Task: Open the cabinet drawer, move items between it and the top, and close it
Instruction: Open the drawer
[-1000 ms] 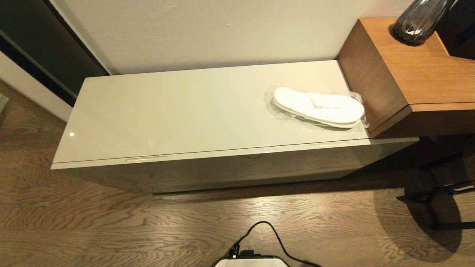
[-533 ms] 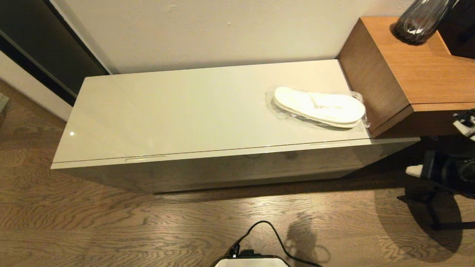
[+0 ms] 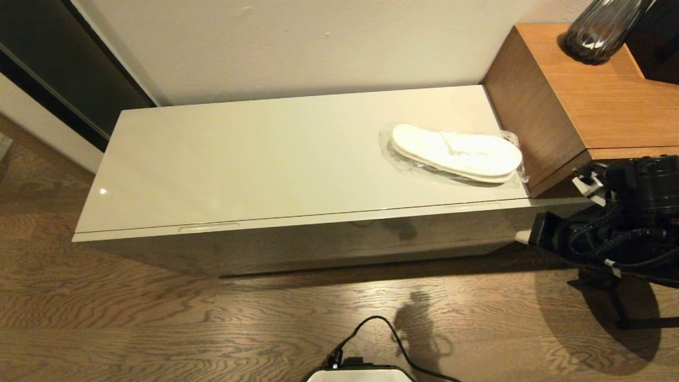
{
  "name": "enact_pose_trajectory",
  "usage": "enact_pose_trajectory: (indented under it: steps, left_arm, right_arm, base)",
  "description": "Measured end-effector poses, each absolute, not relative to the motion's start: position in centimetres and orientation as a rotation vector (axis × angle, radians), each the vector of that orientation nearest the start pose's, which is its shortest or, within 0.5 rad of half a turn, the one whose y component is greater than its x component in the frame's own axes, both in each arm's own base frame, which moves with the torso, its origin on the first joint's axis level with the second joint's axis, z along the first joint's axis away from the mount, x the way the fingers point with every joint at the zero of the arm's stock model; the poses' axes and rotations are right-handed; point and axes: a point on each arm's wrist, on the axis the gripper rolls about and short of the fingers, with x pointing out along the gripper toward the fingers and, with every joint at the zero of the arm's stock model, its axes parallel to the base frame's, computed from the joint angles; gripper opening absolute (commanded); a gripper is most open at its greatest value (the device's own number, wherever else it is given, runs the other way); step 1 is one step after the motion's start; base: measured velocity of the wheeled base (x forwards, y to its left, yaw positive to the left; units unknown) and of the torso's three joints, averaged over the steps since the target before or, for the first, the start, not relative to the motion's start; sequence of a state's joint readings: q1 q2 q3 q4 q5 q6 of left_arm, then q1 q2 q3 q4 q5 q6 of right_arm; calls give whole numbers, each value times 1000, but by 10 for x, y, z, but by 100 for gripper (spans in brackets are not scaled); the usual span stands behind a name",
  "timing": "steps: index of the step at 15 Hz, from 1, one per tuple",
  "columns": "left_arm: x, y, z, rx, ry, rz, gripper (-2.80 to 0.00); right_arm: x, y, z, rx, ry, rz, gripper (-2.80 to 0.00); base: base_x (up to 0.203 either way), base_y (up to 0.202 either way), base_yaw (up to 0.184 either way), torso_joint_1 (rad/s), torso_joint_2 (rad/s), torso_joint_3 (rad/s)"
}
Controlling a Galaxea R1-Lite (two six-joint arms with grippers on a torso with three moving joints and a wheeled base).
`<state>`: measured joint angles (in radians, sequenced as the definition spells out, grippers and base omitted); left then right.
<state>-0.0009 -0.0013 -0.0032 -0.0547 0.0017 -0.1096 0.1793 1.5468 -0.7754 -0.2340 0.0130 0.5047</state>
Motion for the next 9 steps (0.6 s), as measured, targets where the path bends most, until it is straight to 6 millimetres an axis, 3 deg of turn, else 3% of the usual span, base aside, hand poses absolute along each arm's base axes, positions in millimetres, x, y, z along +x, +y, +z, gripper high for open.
enact_pose_trajectory:
  steps: [4, 9]
  left_arm:
    - [-23, 0, 82, -109, -59, -3, -280]
    - [-23, 0, 82, -109, -59, -3, -280]
  right_arm:
    - [269, 50, 178, 453, 499, 65, -280]
    - [276, 53, 167, 382, 532, 79, -280]
  base:
    - [0, 0, 0, 0, 0, 0]
    - [0, 0, 0, 0, 0, 0]
